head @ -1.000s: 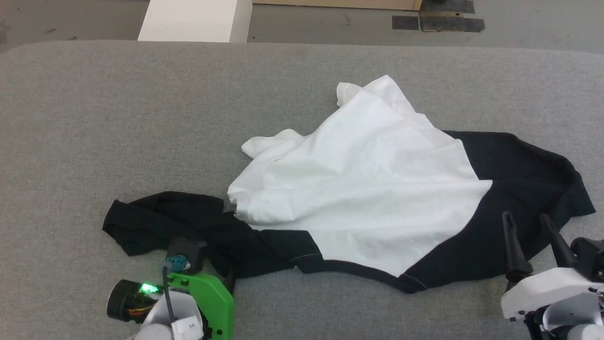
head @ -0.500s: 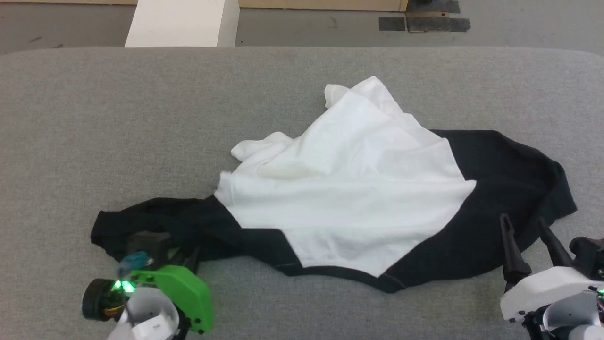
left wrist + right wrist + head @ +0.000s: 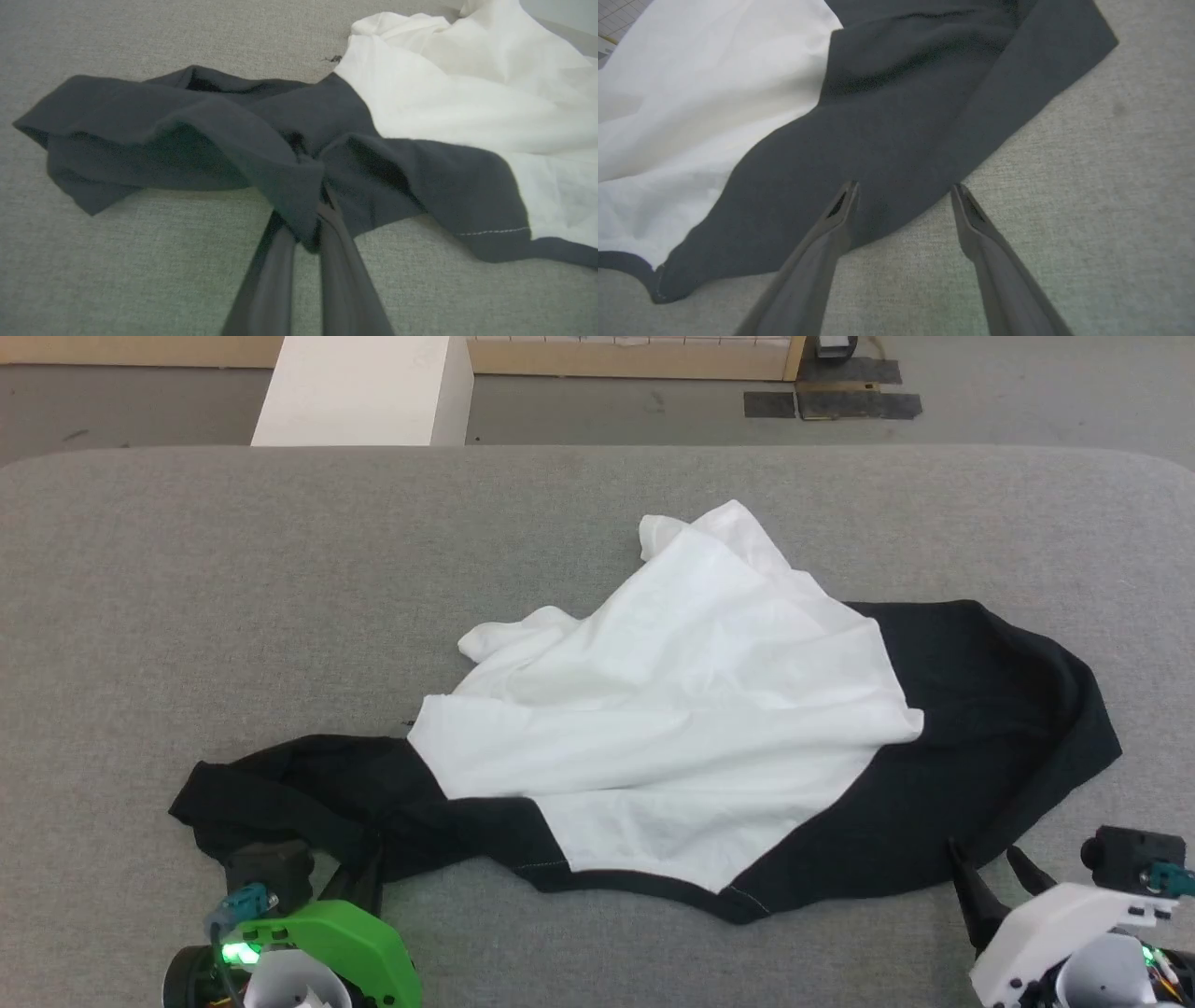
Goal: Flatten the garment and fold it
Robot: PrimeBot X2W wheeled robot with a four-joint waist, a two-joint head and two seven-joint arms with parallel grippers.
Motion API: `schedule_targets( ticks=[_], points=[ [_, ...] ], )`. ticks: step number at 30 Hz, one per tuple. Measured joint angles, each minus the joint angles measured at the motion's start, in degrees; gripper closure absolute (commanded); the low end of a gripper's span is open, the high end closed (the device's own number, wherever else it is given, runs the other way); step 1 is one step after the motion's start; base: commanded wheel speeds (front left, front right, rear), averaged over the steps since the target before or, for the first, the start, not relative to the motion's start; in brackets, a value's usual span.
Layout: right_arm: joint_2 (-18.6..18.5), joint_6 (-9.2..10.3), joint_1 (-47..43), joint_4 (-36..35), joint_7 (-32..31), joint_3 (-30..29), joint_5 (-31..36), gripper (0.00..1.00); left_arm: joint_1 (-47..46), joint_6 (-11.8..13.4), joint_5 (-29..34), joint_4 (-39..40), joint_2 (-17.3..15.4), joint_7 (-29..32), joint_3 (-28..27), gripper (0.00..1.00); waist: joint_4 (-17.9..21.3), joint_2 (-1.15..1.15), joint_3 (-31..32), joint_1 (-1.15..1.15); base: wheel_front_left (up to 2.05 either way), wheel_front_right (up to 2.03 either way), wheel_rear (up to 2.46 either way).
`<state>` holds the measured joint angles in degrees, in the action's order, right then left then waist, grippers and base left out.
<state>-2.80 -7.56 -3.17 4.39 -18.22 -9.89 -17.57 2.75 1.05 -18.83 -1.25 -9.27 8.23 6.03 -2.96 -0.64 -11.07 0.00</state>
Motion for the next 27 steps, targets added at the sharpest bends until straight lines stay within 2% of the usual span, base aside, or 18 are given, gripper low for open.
schedule_targets(
  ticks=[7,8,9,10,15,18,22,27],
  points=[
    [-0.23,0.00,5.94,6.12,-4.88,-0.73,0.37,0.00,-0.46,-0.43,-0.02,-1.02,0.16,-0.63,0.81,1.00,-0.61,0.00,-1.42,0.00,0.00,0.00,0.00],
    [-0.32,0.00,6.88,6.66,-5.98,-0.68,0.67,0.46,-0.62,-0.45,-0.10,-1.11,0.19,-0.77,0.91,1.00,-0.75,0.00,-1.64,0.00,0.00,0.00,0.00],
    [-0.35,0.00,7.39,6.78,-6.80,-0.59,1.48,0.67,-0.80,-0.46,-0.19,-1.24,0.20,-0.80,0.97,1.00,-0.91,0.00,-1.78,0.00,0.00,0.00,0.00],
    [-0.46,0.00,7.84,6.68,-7.75,-0.77,2.76,1.00,-1.01,-0.48,-0.24,-1.44,0.21,-0.86,1.07,1.00,-1.15,0.00,-1.93,0.00,0.00,0.00,0.00],
    [-0.45,0.00,7.53,4.28,-9.53,-1.65,2.87,1.00,-1.32,-0.48,-0.41,-1.55,0.27,-2.60,1.03,1.00,-1.69,0.00,-1.65,0.00,0.00,0.00,0.00],
    [-0.05,0.00,5.95,0.57,-9.49,-2.35,1.77,1.00,-1.70,-1.01,-1.62,-0.27,0.59,-4.14,0.34,1.00,-1.75,0.00,-0.77,0.00,0.00,0.00,0.00],
    [-0.04,0.00,5.08,-8.86,-9.76,-3.01,1.79,1.00,-2.81,-2.78,-4.30,3.90,0.35,-5.05,-0.87,1.00,-1.65,0.00,0.75,0.00,0.00,0.00,0.00],
    [-0.04,0.00,7.58,-22.07,-14.40,-2.36,6.72,1.00,-7.16,-4.58,-7.47,12.30,-1.72,-2.82,-2.47,1.00,-1.22,0.00,2.57,0.00,0.00,0.00,0.00]
  ],
)
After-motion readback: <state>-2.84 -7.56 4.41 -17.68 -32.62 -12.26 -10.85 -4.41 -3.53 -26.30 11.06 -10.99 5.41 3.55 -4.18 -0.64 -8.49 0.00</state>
